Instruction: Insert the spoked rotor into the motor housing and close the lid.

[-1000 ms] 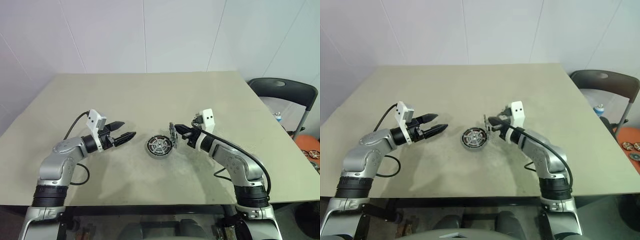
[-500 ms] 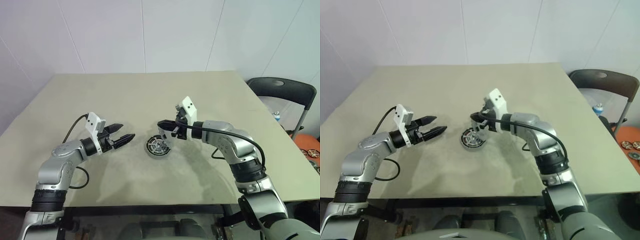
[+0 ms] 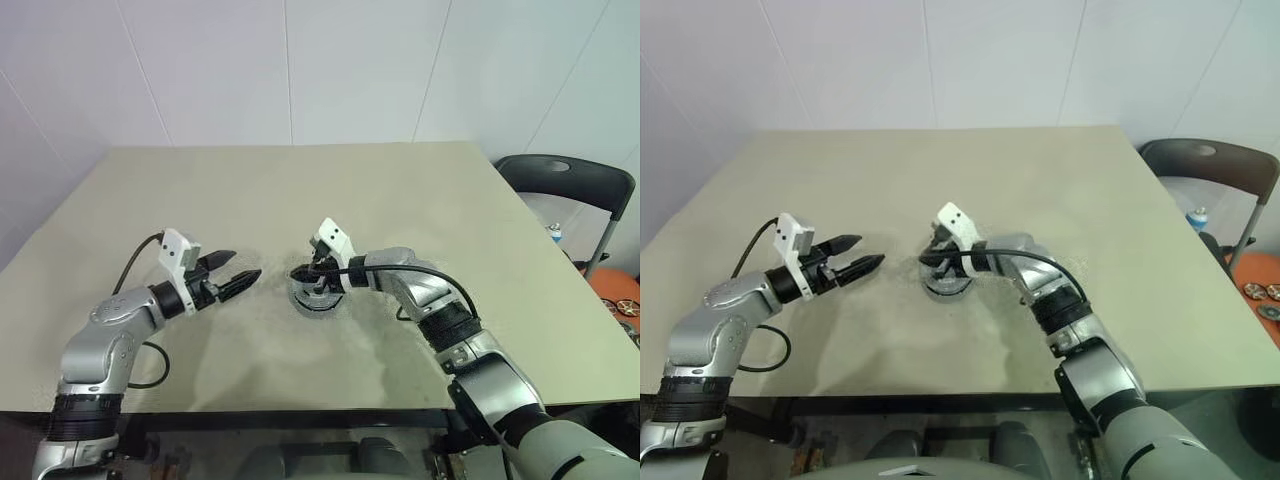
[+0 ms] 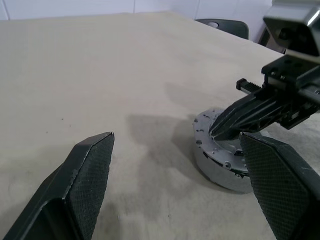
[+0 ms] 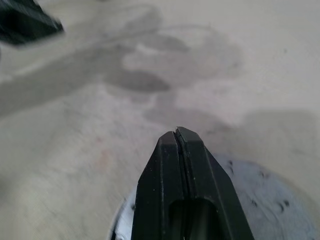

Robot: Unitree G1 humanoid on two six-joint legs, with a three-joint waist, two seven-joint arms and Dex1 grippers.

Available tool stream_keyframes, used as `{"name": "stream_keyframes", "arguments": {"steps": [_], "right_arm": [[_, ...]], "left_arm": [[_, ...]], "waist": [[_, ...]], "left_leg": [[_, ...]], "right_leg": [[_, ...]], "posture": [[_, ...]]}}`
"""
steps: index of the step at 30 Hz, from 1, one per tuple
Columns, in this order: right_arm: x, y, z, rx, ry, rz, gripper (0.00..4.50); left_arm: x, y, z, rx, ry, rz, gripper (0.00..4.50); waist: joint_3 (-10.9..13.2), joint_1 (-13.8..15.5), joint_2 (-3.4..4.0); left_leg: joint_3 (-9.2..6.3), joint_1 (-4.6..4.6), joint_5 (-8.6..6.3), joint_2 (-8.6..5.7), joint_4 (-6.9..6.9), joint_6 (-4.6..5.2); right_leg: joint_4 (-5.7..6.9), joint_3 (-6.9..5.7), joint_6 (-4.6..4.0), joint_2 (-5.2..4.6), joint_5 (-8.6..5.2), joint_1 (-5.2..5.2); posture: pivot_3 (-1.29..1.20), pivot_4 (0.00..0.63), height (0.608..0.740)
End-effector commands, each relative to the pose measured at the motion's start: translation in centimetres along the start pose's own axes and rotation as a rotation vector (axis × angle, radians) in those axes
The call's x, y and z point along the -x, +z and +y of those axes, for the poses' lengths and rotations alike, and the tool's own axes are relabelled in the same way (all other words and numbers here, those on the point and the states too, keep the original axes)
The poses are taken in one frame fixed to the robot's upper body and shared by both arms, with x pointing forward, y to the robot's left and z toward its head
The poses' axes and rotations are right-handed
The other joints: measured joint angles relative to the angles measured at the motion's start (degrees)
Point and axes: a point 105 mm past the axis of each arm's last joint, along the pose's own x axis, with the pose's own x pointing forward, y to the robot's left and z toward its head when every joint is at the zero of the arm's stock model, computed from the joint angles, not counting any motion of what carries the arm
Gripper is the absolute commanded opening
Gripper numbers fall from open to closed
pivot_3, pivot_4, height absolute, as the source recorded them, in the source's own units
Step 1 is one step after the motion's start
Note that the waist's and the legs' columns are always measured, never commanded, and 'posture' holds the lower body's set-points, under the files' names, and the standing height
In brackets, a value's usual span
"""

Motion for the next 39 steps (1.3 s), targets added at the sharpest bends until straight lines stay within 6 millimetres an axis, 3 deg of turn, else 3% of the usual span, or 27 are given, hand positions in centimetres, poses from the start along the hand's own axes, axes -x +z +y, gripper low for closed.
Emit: {"name": "stream_keyframes", "arguments": {"steps": [1, 5, 10, 12, 14, 17, 20, 25, 29, 32, 39], "right_arm": [[0.5, 2.8, -0.2, 0.04, 0.013, -0.088, 0.02], [1.5, 5.1, -0.2, 0.027, 0.023, -0.201, 0.02], [4.6, 8.5, 1.0, 0.173, -0.017, -0.35, 0.02], [5.5, 8.2, 1.0, 0.285, -0.084, -0.343, 0.02], [6.1, 6.5, 1.0, 0.396, -0.171, -0.298, 0.02], [6.6, 3.1, 2.1, 0.455, -0.147, -0.19, 0.56], [6.8, 1.7, 3.0, 0.419, -0.098, -0.19, 1.57], [5.7, 1.8, 2.6, 0.394, -0.119, -0.184, 3.25], [4.4, 1.8, 2.5, 0.367, -0.144, -0.187, 3.25], [3.4, 0.6, 2.3, 0.344, -0.199, -0.158, 3.25], [3.2, 0.1, 1.9, 0.339, -0.309, -0.182, 3.25]], "left_arm": [[0.4, 1.7, 0.0, -0.045, 0.006, -0.044, 4.26], [0.3, 1.9, 0.1, -0.047, 0.008, -0.049, 4.26], [-0.1, 2.3, 0.1, -0.054, 0.004, -0.063, 4.26], [-0.2, 2.3, 0.1, -0.055, 0.003, -0.064, 4.26], [-0.2, 2.2, -0.1, -0.051, -0.009, -0.057, 4.26], [-0.1, 2.0, -0.4, -0.041, -0.032, -0.045, 4.26], [0.0, 1.9, -0.3, -0.043, -0.043, -0.031, 4.26], [-0.1, 2.2, -0.1, -0.051, -0.059, -0.022, 4.26], [-0.4, 2.4, -0.1, -0.056, -0.064, -0.022, 4.26], [-0.5, 2.3, -0.3, -0.054, -0.067, -0.021, 4.26], [-0.3, 1.9, -0.4, -0.042, -0.073, -0.009, 4.26]], "waist": [[0.0, -0.06, 0.0], [0.0, -0.08, 0.01], [0.0, 0.01, 0.01], [-0.01, 0.29, -0.02], [-0.04, 0.42, -0.06], [-0.03, 0.35, -0.06], [0.0, -0.22, 0.0], [0.0, -0.01, 0.0], [-0.01, 0.14, -0.02], [-0.02, 0.32, -0.04], [-0.01, 0.24, -0.03]], "left_leg": [[0.0, 0.0, 0.0, 0.0, 0.0, 0.0], [-0.01, 0.01, 0.0, 0.0, 0.0, 0.0], [-0.04, -0.03, 0.0, 0.01, -0.03, 0.0], [-0.07, -0.04, 0.0, 0.01, -0.05, 0.0], [-0.04, -0.02, -0.01, -0.01, -0.04, 0.0], [0.01, -0.03, -0.01, -0.05, -0.02, 0.01], [0.1, 0.0, -0.02, 0.0, -0.01, 0.02], [0.06, 0.1, -0.01, 0.1, 0.04, 0.01], [0.06, 0.09, -0.01, 0.05, 0.07, 0.01], [0.05, 0.05, -0.01, 0.03, 0.05, 0.01], [0.04, 0.02, -0.01, 0.02, 0.01, 0.01]], "right_leg": [[0.0, 0.0, 0.0, 0.0, 0.0, 0.0], [0.03, 0.0, 0.0, 0.01, 0.0, 0.0], [0.04, 0.0, 0.0, 0.0, 0.0, -0.07], [0.03, -0.01, 0.0, -0.01, 0.0, -0.07], [-0.02, -0.02, 0.01, -0.05, 0.0, -0.01], [-0.07, -0.02, 0.02, -0.08, 0.0, 0.05], [-0.03, 0.05, 0.02, 0.0, 0.0, 0.02], [0.06, 0.03, 0.0, 0.14, 0.01, 0.08], [0.03, 0.03, 0.0, 0.07, 0.01, 0.11], [-0.04, 0.03, 0.0, 0.03, 0.02, 0.1], [-0.02, 0.04, 0.0, 0.03, 0.02, 0.02]], "posture": [[0.0, 0.0, 0.74], [0.0, 0.0, 0.74], [0.0, 0.0, 0.74], [0.0, 0.0, 0.74], [0.0, 0.0, 0.74], [0.0, 0.0, 0.74], [0.0, 0.0, 0.74], [0.0, 0.0, 0.74], [0.0, 0.0, 0.74], [0.0, 0.0, 0.74], [0.0, 0.0, 0.74]]}}
